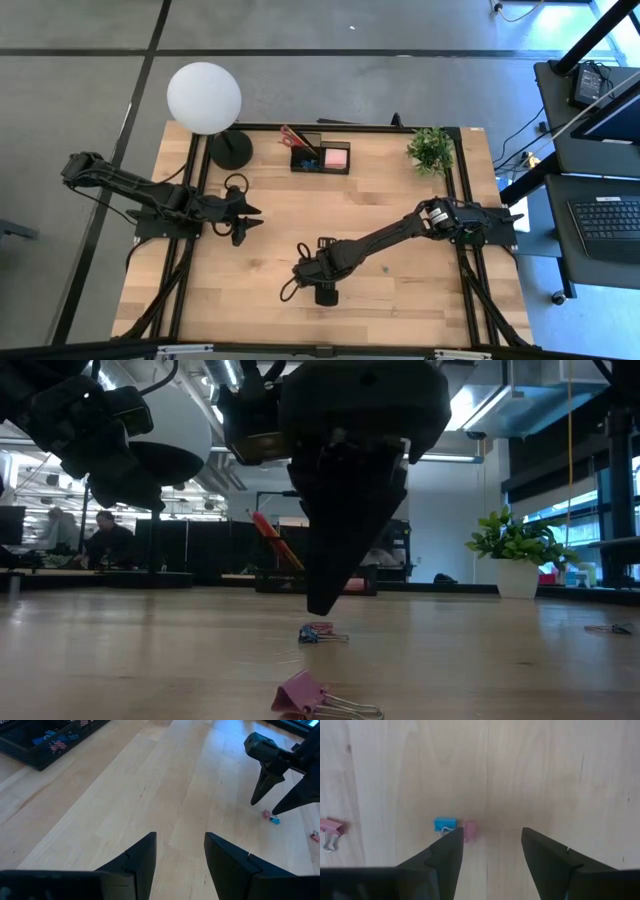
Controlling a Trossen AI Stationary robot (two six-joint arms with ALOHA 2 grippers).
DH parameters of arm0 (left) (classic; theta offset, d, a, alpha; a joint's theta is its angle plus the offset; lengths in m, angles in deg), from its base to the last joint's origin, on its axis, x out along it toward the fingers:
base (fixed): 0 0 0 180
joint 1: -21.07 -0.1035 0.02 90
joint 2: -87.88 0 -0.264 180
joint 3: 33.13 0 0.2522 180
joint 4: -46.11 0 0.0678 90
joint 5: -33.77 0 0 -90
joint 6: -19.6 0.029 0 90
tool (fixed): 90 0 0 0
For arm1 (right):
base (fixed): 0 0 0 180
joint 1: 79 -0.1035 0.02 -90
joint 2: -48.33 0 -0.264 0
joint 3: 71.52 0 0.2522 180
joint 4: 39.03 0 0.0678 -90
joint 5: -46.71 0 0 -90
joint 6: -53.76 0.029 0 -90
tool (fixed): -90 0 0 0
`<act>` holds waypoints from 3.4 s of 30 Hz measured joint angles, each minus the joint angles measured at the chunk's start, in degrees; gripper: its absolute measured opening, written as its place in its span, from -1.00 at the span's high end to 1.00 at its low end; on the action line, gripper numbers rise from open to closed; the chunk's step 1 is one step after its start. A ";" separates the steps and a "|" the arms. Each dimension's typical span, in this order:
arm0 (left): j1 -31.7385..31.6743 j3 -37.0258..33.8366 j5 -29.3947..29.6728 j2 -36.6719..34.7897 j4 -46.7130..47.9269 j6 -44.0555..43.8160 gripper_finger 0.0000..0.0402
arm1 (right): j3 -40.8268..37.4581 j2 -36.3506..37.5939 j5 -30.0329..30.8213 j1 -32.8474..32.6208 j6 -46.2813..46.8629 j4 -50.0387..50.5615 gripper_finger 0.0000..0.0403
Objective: Pick and place office supplies into organizer
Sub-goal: Put the blue binder clip into the black desk organizer
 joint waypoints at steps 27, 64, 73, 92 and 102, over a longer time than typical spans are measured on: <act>0.00 0.00 0.00 0.00 -0.02 0.00 0.21 | 0.00 0.00 -0.09 0.00 -0.21 -1.14 -0.01; 0.00 0.00 0.00 0.00 -0.04 -0.02 0.21 | 0.09 -1.22 5.05 1.36 -1.67 2.17 -0.01; 0.00 0.00 0.00 0.00 -0.04 -0.17 0.21 | 0.09 -1.22 5.21 1.33 -9.29 2.72 -0.01; 0.00 0.00 0.00 0.00 -0.04 -0.04 0.21 | 2.01 -1.57 3.86 1.42 -9.84 6.12 -0.01; 0.00 0.00 0.00 0.00 -0.04 -0.02 0.21 | 2.10 -1.57 3.88 1.40 -13.23 8.89 -0.01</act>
